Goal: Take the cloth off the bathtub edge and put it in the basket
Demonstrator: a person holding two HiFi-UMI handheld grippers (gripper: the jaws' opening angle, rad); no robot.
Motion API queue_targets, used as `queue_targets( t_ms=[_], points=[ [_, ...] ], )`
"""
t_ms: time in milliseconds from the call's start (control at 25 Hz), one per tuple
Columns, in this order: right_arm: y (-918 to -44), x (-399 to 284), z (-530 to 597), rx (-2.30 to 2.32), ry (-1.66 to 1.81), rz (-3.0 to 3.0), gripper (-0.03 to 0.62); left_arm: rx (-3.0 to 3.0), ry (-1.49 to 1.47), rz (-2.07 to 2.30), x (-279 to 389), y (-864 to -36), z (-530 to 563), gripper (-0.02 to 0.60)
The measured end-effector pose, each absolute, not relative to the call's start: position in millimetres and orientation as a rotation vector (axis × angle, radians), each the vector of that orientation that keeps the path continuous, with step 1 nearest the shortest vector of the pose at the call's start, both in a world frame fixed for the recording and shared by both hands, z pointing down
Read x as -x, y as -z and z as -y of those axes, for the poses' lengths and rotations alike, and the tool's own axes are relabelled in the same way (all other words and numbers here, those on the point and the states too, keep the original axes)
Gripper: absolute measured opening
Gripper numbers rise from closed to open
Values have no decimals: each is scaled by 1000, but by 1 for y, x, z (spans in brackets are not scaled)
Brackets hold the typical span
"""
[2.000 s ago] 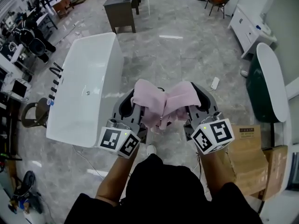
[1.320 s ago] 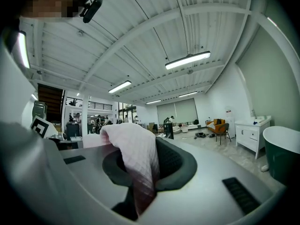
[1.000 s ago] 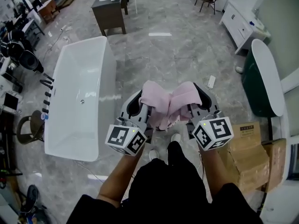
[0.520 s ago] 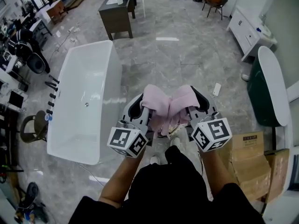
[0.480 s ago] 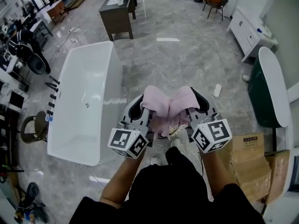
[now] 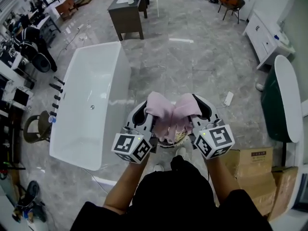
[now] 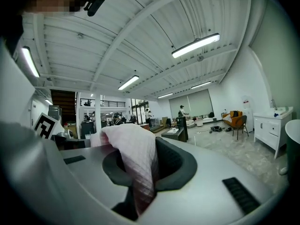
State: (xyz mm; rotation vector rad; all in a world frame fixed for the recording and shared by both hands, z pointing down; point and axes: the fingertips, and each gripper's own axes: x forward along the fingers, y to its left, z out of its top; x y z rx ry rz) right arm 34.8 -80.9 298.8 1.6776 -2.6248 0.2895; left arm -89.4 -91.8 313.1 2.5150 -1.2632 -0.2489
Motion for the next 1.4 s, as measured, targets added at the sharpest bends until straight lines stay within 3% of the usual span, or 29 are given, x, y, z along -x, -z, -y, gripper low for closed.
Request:
queue_targets(
  t_ms=[600,1400],
  points=[
    [-352,-36,124,-1333,-335,2737,64,-2363,169,1454,64,-372,119,55],
    [-457,-21,160,-1259,-517,2557,64,-2179,-15,1395,64,-496,157,55]
  ],
)
